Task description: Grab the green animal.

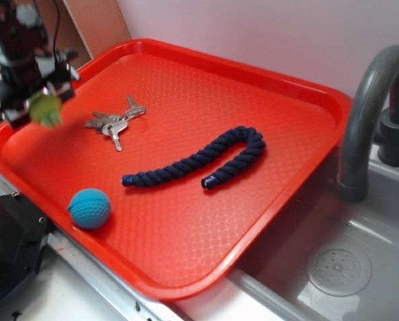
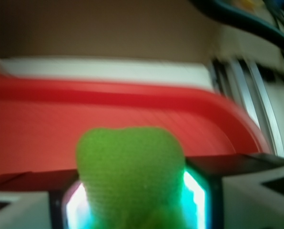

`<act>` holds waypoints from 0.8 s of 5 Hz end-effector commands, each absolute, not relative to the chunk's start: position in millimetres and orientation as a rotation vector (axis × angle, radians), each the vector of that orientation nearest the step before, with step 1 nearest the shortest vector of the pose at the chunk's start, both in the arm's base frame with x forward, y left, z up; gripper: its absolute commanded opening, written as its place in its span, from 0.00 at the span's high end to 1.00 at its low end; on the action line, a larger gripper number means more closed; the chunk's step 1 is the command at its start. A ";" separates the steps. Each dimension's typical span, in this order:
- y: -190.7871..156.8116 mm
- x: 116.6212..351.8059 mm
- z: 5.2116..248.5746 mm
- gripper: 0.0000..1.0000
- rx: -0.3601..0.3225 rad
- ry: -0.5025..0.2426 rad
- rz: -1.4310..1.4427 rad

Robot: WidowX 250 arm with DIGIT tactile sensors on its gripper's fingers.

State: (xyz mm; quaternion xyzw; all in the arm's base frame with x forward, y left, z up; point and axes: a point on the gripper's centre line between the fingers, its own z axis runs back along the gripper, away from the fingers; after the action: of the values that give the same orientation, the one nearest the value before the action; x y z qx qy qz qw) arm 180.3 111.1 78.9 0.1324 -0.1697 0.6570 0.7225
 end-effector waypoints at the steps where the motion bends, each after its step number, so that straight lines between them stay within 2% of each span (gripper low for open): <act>1: 103.2 214.8 176.9 1.00 0.095 -0.332 1.000; 2: 64.9 215.7 203.1 1.00 0.017 -0.327 0.758; 3: 60.3 228.9 219.9 1.00 -0.016 -0.332 0.698; 4: 54.5 223.3 232.9 1.00 -0.069 -0.310 0.685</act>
State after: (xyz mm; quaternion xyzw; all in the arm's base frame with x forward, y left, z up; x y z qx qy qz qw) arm 227.8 41.2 215.3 -0.0302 -0.1186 0.3311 0.9356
